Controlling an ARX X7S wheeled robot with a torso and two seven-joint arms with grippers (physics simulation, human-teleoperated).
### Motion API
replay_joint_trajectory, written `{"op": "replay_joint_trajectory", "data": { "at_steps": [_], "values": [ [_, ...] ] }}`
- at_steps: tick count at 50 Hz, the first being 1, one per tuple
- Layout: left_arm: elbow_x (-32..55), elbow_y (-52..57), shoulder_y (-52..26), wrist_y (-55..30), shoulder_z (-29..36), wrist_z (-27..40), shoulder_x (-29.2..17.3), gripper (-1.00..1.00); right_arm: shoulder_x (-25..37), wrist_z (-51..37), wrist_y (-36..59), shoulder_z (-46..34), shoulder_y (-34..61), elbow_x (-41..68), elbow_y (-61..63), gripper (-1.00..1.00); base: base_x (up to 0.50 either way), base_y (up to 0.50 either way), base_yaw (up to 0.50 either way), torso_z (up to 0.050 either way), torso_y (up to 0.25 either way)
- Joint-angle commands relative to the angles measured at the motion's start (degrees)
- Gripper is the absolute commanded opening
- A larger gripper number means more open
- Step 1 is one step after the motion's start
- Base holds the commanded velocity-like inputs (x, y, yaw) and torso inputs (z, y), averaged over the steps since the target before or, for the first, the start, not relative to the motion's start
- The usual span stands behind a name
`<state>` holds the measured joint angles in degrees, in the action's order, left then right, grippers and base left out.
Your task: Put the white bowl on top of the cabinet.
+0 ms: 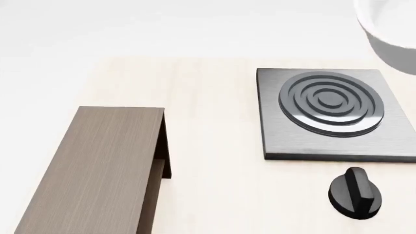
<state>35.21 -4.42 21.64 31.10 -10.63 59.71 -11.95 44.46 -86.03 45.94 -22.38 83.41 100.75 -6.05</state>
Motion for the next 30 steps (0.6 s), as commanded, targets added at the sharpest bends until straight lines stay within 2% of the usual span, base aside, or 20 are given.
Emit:
{"op": "replay_joint_trajectory", "data": {
  "at_steps": [1, 16, 30],
  "values": [
    [0.05, -0.07, -0.03, 0.09, 0.04, -0.03, -0.03, 1.0, -3.11, 2.39, 1.51, -2.24, 6.78, -2.11, -3.7, -1.0, 0.0, 0.0, 0.0, 0.0, 0.0],
    [0.55, -0.36, -0.1, 0.34, 0.01, -0.36, -0.04, 1.0, -8.81, 6.93, 2.11, -5.32, 10.47, -4.38, -8.51, -1.0, 0.0, 0.0, 0.0, 0.001, 0.001],
    [0.46, -0.12, 0.02, 0.32, 0.06, -0.18, -0.1, 1.0, -12.91, 11.19, 1.87, -8.05, 9.97, -6.5, -11.26, -1.0, 0.0, 0.0, 0.0, 0.0, 0.001]
  ]
}}
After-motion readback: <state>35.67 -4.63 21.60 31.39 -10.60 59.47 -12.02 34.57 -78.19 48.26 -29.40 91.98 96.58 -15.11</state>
